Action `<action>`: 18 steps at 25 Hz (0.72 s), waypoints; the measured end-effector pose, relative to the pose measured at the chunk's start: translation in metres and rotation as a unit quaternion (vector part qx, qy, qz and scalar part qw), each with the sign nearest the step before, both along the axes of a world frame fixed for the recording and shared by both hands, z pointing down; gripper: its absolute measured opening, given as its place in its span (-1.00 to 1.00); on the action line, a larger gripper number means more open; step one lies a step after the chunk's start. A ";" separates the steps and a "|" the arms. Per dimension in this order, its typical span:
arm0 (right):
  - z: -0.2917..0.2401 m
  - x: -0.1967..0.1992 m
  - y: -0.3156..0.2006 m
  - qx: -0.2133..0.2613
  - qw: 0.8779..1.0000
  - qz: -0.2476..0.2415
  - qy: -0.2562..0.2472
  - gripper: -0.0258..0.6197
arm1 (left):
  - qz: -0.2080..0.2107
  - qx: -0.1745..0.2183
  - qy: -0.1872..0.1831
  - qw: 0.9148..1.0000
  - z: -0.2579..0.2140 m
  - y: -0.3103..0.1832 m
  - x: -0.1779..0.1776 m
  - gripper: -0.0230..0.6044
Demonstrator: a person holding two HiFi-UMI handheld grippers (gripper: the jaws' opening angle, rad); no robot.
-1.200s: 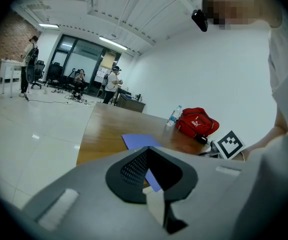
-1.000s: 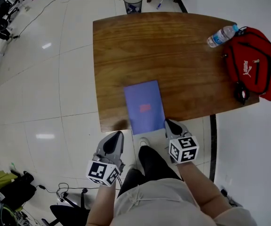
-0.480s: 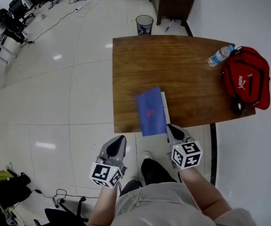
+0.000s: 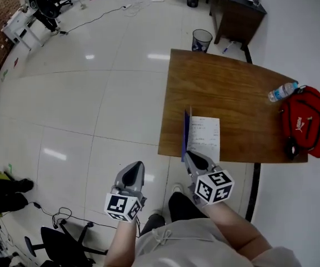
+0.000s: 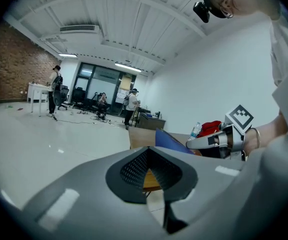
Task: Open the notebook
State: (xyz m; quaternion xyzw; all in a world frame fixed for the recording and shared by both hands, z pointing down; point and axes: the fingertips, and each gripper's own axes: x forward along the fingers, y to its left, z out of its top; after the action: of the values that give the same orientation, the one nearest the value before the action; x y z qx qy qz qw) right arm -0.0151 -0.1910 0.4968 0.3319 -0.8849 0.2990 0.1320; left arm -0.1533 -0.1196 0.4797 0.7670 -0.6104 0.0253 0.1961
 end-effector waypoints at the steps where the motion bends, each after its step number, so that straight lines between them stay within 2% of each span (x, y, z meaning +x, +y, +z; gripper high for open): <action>1: 0.002 -0.011 0.002 -0.005 1.000 -0.012 -0.004 -0.90 | -0.013 -0.005 0.001 1.000 0.004 0.005 -0.007 -0.91; 4: 0.014 -0.039 0.007 -0.025 0.999 -0.044 -0.016 -0.90 | -0.045 -0.019 0.004 0.999 0.019 0.018 -0.021 -0.91; 10: 0.068 -0.072 0.025 -0.075 0.992 -0.099 0.025 -0.90 | -0.099 -0.053 0.018 0.993 0.044 0.049 -0.042 -0.91; 15: 0.116 -0.077 0.034 -0.107 0.985 -0.120 0.060 -0.90 | -0.127 -0.081 0.026 0.988 0.070 0.066 -0.053 -0.91; 18: 0.125 -0.079 0.034 -0.112 0.984 -0.123 0.066 -0.90 | -0.131 -0.088 0.031 0.987 0.079 0.070 -0.055 -0.91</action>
State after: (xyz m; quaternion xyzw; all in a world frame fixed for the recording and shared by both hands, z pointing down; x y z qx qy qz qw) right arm -0.0936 -0.1573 0.6220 0.2225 -0.8692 0.3553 0.2623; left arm -0.2082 -0.0499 0.5589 0.6605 -0.6945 0.0291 0.2838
